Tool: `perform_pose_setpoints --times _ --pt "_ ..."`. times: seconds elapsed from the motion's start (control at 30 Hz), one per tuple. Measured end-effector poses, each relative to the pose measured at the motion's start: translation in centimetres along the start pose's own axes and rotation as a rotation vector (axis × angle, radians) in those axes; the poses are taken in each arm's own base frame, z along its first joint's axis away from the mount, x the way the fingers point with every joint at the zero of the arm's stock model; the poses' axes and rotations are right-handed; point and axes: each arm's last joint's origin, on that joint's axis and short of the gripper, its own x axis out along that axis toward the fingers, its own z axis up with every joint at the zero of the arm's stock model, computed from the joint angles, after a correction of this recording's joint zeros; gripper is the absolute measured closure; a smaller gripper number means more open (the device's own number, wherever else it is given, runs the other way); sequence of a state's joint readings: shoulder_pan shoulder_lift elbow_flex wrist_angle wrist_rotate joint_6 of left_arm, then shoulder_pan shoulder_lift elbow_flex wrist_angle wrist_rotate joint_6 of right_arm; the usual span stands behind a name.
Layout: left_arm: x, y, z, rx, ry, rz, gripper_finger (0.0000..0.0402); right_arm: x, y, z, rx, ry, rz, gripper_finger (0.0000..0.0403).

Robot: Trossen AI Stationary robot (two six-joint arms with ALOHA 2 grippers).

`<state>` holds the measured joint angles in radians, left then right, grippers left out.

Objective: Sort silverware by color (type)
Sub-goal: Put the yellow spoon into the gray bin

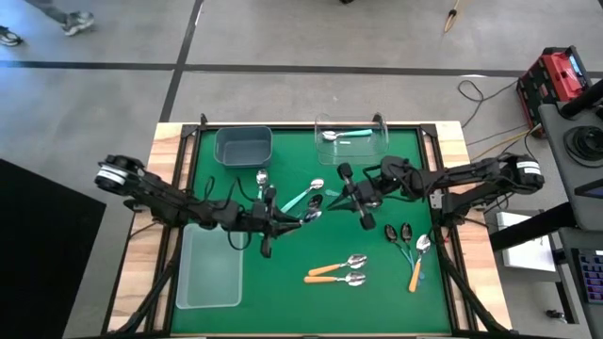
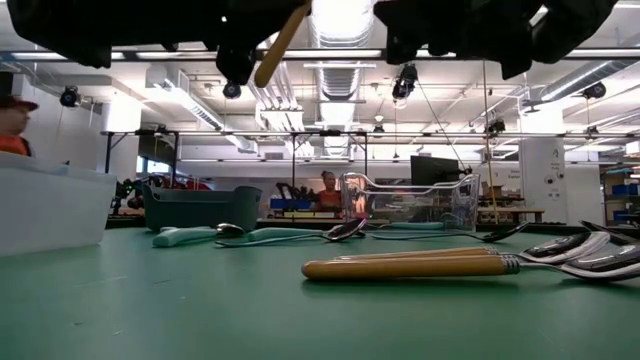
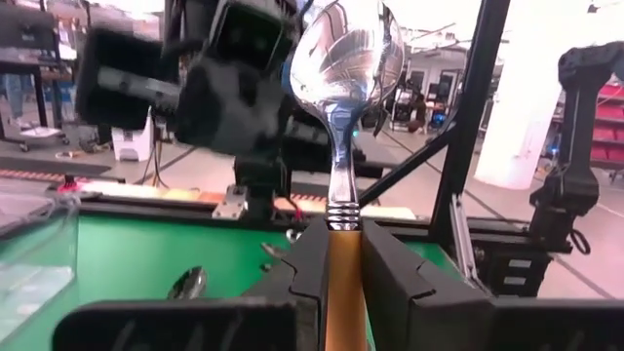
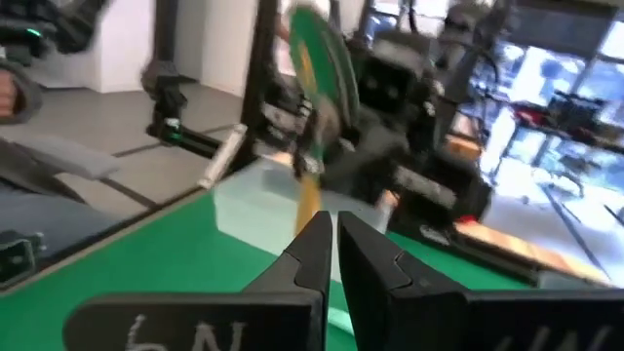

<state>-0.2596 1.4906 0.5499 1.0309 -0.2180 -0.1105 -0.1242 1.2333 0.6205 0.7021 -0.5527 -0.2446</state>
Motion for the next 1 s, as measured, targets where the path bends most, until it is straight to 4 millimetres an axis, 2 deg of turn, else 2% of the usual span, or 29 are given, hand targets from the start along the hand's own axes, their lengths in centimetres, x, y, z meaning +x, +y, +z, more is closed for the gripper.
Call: perform_pose_setpoints --times 0.13,0.4,0.57,0.73,1.0 --pt "0.2 0.0 -0.3 -0.008 -0.006 -0.001 0.0377 -0.1 0.0 0.2 0.012 -0.007 -0.005 0.0358" --pt "0.6 0.1 -1.4 -0.030 0.002 0.008 0.0377 -0.1 -0.1 0.8 -0.002 -0.063 -0.015 0.0223" --pt "2.1 0.1 -2.2 -0.033 -0.006 0.015 0.0377 0.0 0.0 0.9 0.000 -0.069 -0.012 0.0163" --pt "3.8 0.1 -2.9 -0.031 0.001 0.025 0.0377 0.3 0.4 0.7 -0.022 -0.060 0.012 0.0143" --pt "4.6 0.4 -2.9 -0.049 -0.024 0.035 0.0377 0.4 0.7 0.6 -0.043 -0.068 0.073 0.0157"
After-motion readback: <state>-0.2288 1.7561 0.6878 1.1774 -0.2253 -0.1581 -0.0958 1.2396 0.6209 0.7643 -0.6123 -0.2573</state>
